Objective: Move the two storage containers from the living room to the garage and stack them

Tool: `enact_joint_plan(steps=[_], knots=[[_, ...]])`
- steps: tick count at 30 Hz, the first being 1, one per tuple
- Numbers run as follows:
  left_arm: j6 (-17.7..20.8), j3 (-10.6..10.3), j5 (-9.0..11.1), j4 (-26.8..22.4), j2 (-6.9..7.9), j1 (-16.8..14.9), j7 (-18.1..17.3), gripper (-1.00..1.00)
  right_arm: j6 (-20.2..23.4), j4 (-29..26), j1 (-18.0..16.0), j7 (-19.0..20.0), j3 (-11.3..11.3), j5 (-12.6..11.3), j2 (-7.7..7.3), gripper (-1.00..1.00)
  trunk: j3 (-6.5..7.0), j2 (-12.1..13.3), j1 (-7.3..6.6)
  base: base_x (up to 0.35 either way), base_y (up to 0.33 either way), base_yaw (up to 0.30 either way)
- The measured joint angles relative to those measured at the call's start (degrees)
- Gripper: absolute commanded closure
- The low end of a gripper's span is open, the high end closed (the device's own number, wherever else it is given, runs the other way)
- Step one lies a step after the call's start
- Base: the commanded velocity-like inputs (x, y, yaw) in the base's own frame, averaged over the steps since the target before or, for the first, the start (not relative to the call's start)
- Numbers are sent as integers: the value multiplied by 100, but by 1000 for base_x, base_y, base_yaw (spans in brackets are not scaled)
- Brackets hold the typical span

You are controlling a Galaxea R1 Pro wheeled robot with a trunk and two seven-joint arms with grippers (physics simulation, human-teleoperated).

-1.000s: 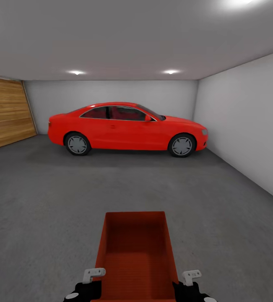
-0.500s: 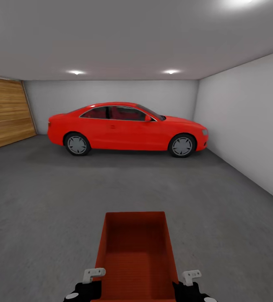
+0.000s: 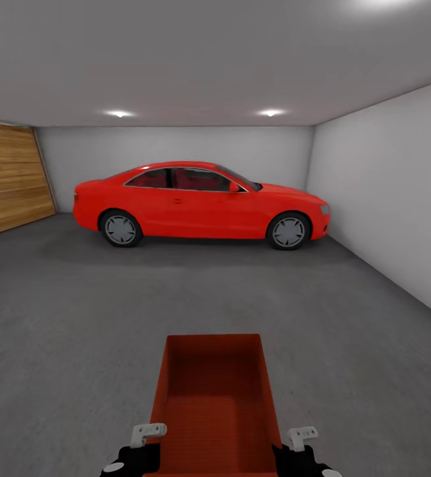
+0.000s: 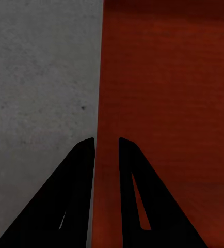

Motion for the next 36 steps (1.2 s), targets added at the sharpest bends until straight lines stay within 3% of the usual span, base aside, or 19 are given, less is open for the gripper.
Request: enact_joint_plan(steps=[36], knots=[[0, 1, -1, 1, 0, 1, 0, 100, 3, -2, 2, 1, -2, 2, 0, 100, 0, 0, 0, 176, 0, -1]])
